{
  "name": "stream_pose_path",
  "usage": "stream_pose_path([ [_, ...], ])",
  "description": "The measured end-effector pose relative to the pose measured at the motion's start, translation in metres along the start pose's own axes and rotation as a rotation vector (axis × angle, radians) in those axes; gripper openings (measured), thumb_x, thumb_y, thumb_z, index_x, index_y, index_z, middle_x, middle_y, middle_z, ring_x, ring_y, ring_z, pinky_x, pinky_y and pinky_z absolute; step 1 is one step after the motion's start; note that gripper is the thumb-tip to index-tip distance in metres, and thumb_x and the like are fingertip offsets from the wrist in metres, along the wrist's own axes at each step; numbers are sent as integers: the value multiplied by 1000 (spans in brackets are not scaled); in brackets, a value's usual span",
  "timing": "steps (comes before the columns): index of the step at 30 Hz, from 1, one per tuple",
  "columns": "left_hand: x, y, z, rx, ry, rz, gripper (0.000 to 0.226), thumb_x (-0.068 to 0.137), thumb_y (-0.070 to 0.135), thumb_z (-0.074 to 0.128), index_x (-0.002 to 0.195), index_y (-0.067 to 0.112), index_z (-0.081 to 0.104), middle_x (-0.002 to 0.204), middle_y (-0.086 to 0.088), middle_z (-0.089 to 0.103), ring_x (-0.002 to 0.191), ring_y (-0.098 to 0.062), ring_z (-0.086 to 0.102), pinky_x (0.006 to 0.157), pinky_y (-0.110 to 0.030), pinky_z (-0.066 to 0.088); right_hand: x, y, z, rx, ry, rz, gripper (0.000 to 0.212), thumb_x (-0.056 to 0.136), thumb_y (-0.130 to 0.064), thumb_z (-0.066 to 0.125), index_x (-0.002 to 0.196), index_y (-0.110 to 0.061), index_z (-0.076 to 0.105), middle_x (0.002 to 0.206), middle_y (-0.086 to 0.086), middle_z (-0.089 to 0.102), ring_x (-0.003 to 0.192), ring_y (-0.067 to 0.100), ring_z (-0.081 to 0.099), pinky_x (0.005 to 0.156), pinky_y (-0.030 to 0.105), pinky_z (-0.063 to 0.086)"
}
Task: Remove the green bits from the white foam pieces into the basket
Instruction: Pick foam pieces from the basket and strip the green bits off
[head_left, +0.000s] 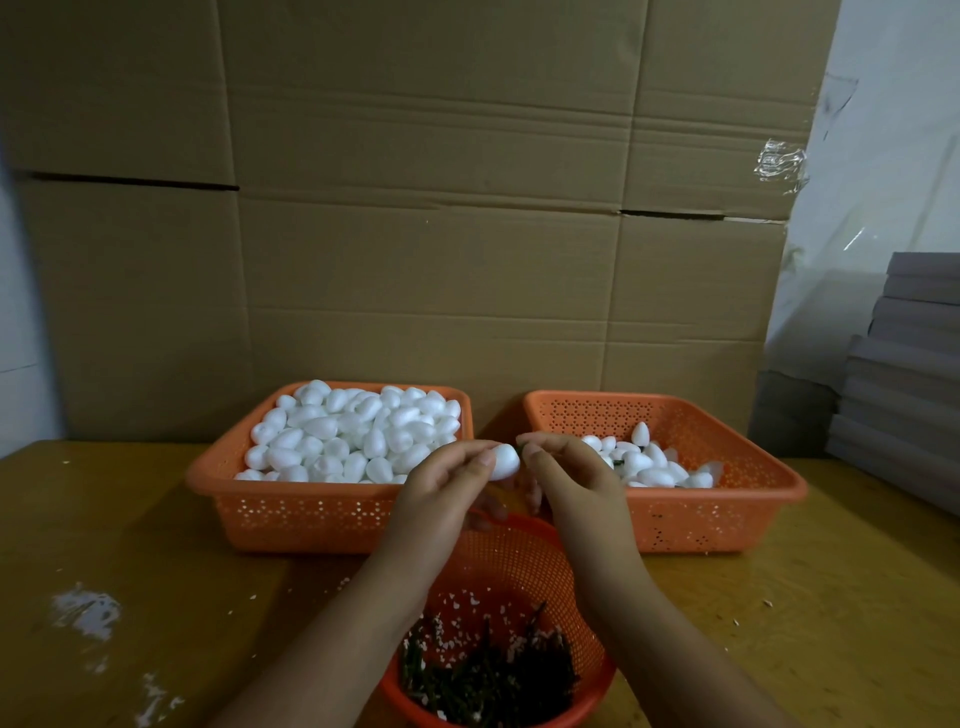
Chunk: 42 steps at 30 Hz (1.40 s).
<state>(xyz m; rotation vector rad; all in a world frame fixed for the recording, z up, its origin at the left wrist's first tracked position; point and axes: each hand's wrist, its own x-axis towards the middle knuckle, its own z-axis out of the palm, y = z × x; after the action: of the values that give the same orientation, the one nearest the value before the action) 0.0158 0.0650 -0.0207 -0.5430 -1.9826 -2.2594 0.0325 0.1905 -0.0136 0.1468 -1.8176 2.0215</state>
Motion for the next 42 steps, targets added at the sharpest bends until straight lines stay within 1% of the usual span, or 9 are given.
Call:
stream_pose_path([
  [9, 0, 3, -1, 90, 68, 48, 22, 100, 16, 49, 99, 23, 70, 81, 0, 72, 63, -11, 63, 60, -22, 50, 6, -2, -8, -55, 111, -17, 10, 92, -13, 60, 93, -9, 69, 58, -6, 57, 54, 4, 51, 51, 15, 43],
  [15, 9, 18, -10, 146, 215, 147, 23, 96, 7, 51, 95, 23, 68, 78, 4, 71, 59, -5, 61, 55, -17, 48, 25, -14, -41, -101, 397, -96, 10, 93, -18, 60, 96, -13, 67, 73, -1, 65, 61, 6, 59, 60, 25, 49],
  [21, 21, 19, -44, 622, 383, 222, 19, 92, 23, 58, 86, 40, 63, 93, 24, 66, 84, 4, 61, 72, -25, 47, 30, -14, -47, -51, 503, -113, 26, 94, -12, 59, 115, -27, 56, 95, -8, 64, 69, -4, 65, 62, 20, 48],
  [25, 27, 10, -70, 1037, 341, 92, 16, 91, 31, 58, 106, 33, 65, 118, 6, 61, 104, -16, 59, 85, -34, 48, 22, -14, -30, -199, 265, -145, 17, 91, -6, 59, 97, -19, 68, 88, -2, 68, 67, 3, 62, 70, 27, 52],
  [29, 27, 6, -80, 1284, 216, -72, 25, 95, 46, 46, 111, 38, 64, 125, 8, 60, 111, -17, 56, 92, -36, 45, 7, -12, -7, -447, -255, -144, 17, 91, -7, 61, 85, -21, 69, 72, -7, 65, 66, 4, 58, 65, 23, 49],
  [32, 26, 5, -80, 1408, 152, -66, 32, 98, 47, 35, 108, 36, 63, 121, 9, 61, 111, -16, 56, 91, -35, 43, -5, -4, 2, -761, -672, -159, 9, 91, -21, 65, 97, -24, 71, 89, -12, 68, 81, -4, 59, 78, 16, 47],
  [35, 24, 4, -81, 1571, 50, -55, 38, 102, 45, 25, 125, 35, 53, 128, 11, 55, 117, -15, 53, 83, -33, 39, -16, 6, 7, -943, -934, -194, 24, 86, -32, 68, 109, -29, 69, 114, -14, 67, 102, -3, 58, 94, 18, 45],
  [38, 24, 3, -83, 1611, -29, -59, 44, 102, 48, 16, 134, 39, 46, 132, 11, 54, 120, -15, 50, 87, -36, 41, -24, 18, 13, -1019, -992, -183, 37, 81, -42, 71, 117, -32, 67, 130, -16, 58, 124, 3, 49, 110, 32, 37],
  [42, 24, 1, -82, 1605, -95, -60, 53, 98, 50, 11, 137, 39, 45, 133, 11, 57, 116, -18, 52, 81, -34, 40, -25, 21, 15, -1040, -948, -212, 41, 79, -45, 72, 118, -32, 66, 137, -14, 52, 131, 5, 42, 114, 32, 32],
])
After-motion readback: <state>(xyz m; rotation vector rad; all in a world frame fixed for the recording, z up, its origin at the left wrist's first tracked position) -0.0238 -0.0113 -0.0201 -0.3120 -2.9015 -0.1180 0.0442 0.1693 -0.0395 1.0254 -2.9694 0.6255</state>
